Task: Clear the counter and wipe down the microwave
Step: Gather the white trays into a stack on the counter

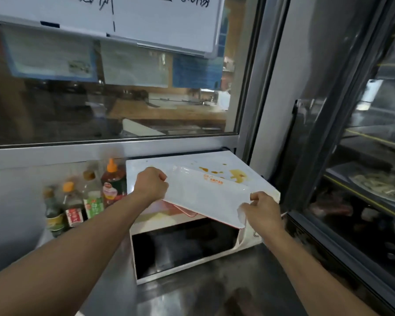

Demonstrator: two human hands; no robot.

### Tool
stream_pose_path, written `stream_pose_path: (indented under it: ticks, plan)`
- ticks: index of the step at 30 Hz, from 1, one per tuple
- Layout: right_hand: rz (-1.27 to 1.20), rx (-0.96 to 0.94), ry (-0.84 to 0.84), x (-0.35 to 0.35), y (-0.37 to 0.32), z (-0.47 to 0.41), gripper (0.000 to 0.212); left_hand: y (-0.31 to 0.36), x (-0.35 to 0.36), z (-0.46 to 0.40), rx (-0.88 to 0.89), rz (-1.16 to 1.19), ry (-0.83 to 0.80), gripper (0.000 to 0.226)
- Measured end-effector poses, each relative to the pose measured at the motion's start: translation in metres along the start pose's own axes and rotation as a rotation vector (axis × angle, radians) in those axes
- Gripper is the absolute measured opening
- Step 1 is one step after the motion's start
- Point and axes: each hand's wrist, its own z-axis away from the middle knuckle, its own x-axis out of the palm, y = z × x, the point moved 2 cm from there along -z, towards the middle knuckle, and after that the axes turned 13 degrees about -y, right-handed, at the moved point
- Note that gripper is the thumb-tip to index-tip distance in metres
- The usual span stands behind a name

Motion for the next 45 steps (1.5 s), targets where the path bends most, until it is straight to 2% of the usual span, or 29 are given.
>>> stream_pose_path:
  ticks: [8, 19, 25, 32, 39, 45]
  plan:
    - [-0.057, 0.069, -0.026, 0.061, -0.027, -0.037, 0.024, -0.041, -0.025, -0.075, 0.006, -0.074, -0.045, 0.024]
    - [-0.024, 0.142, 0.088, 0.085, -0.031, -0.038, 0.02, -0.056, -0.016, -0.117, 0.122, -0.133, -0.098, 0.021]
    - [0.057, 0.112, 0.11, 0.09, -0.033, -0.033, 0.024, -0.059, -0.017, -0.121, 0.106, -0.1, -0.117, 0.02]
    - [0.037, 0.145, 0.081, 0.101, -0.037, -0.03, 0.031, -0.064, -0.016, -0.117, 0.057, -0.097, -0.155, 0.023]
    - [0.08, 0.129, 0.104, 0.097, -0.042, -0.03, 0.03, -0.063, -0.02, -0.102, 0.068, -0.106, -0.116, 0.023]
    - [0.128, 0.025, 0.071, 0.086, -0.052, -0.028, 0.03, -0.073, -0.036, -0.066, 0.027, -0.04, -0.046, 0.023]
